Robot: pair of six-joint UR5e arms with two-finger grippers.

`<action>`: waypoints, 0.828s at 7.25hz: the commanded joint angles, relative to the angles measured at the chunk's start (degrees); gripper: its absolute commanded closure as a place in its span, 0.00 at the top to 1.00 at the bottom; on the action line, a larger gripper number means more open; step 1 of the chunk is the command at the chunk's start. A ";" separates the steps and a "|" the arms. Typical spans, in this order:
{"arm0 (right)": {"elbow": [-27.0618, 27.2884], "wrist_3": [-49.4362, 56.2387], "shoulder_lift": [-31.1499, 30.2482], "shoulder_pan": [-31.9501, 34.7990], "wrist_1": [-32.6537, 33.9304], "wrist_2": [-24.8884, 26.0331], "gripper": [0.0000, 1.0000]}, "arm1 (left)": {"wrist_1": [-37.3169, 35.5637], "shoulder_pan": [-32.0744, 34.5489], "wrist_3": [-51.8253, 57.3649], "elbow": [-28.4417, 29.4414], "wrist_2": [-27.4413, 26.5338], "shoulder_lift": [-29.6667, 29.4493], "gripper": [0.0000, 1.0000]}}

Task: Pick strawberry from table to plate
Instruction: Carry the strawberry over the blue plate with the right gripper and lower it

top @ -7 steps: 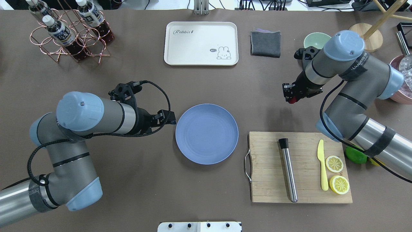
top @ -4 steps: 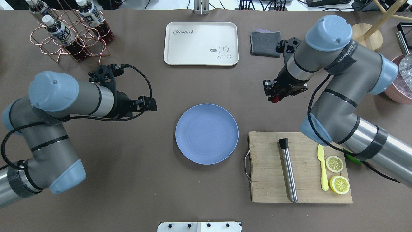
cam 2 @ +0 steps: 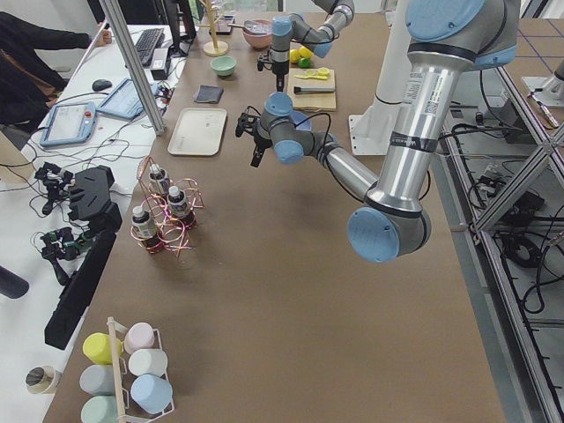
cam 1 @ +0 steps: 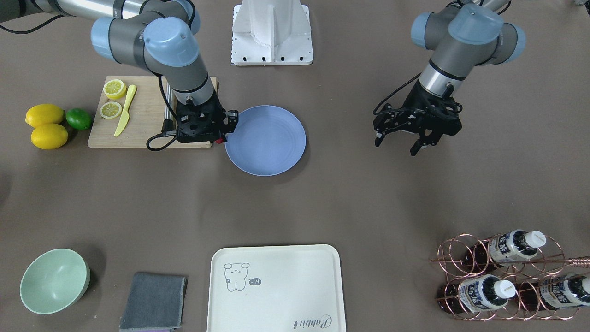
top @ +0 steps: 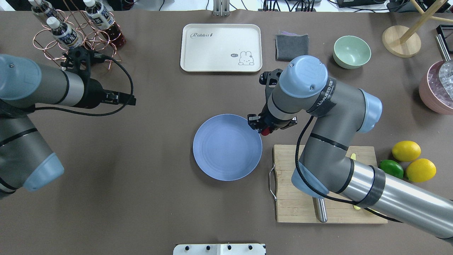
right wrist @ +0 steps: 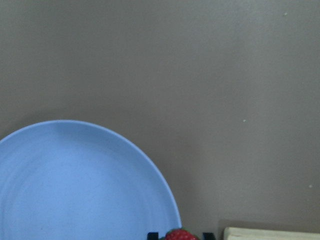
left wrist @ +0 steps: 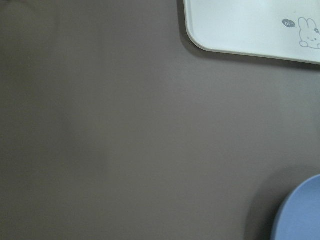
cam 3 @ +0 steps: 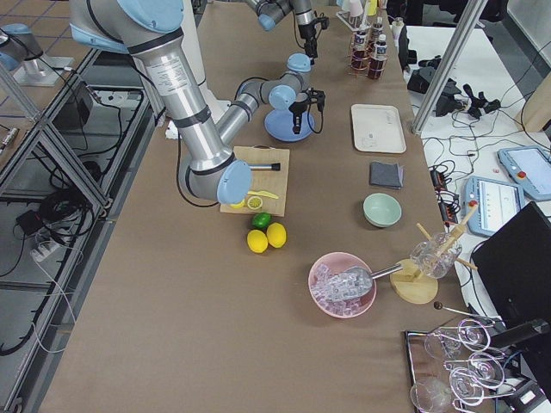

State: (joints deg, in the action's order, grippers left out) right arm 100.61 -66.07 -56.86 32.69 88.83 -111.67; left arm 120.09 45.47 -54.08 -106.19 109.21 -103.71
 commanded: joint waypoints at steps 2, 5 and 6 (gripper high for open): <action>-2.07 -4.77 3.49 -6.66 -0.32 6.45 0.00 | 2.24 5.15 3.28 2.19 -0.14 2.29 0.98; -7.35 -5.57 6.41 -8.87 -0.67 9.09 0.00 | 2.08 9.36 3.28 3.79 6.05 5.35 0.98; -8.40 -5.57 6.41 -9.04 -3.20 9.45 0.00 | 1.99 11.29 3.28 4.75 10.45 5.97 0.98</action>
State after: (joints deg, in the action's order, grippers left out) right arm 93.56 -71.64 -50.68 24.12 87.60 -103.04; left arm 122.29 54.74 -50.83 -102.43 114.68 -98.67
